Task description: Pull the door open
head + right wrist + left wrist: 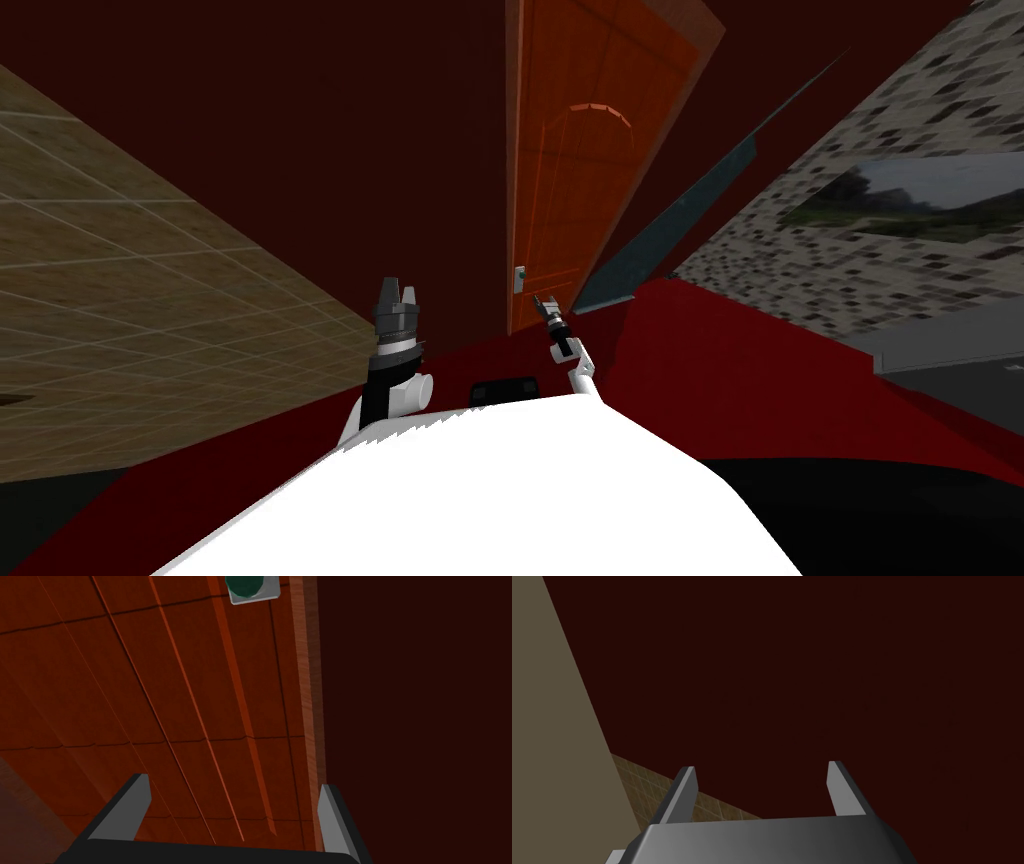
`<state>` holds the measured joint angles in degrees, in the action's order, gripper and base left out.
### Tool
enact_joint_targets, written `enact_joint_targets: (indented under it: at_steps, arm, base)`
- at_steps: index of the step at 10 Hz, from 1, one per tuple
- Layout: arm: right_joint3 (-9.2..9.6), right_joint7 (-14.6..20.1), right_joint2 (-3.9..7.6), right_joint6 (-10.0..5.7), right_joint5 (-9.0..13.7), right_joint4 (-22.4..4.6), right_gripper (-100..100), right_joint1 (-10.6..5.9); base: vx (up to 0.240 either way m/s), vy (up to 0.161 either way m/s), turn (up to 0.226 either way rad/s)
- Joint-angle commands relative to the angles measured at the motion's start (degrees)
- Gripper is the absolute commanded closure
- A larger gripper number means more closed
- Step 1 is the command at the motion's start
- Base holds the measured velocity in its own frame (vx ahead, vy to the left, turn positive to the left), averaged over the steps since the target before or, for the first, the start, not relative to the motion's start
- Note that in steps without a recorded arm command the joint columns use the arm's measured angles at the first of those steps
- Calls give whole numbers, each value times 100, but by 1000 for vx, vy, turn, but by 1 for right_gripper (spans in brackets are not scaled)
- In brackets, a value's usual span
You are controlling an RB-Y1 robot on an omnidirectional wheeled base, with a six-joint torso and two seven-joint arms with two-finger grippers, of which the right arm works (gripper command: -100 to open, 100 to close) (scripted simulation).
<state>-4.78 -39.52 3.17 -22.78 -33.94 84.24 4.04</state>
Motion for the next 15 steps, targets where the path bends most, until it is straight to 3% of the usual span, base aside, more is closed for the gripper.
enact_joint_targets:
  at_steps: [1, 4, 11, 12, 13, 14, 15]
  arm:
    - [6, -122, -32, 36, -166, -124, -100, -57]
    - [-36, -395, -138, 46, -509, -550, -100, -284]
    - [-108, -858, -411, 63, -1092, -1273, -100, -669]
    - [-97, -809, -380, 58, -1044, -1201, -100, -626]
    - [-209, -750, -180, -24, -985, -1298, -100, -639]
    - [-244, -728, -121, -51, -964, -1325, -100, -641]
    - [-326, -674, 9, -115, -913, -1389, -100, -645]
  base:
    - [105, -96, 108]
    - [134, -91, 93]
    - [96, -74, 73]
    - [37, -36, 18]
    - [61, 80, 112]
    - [55, 134, 74]
    - [79, 127, 69]
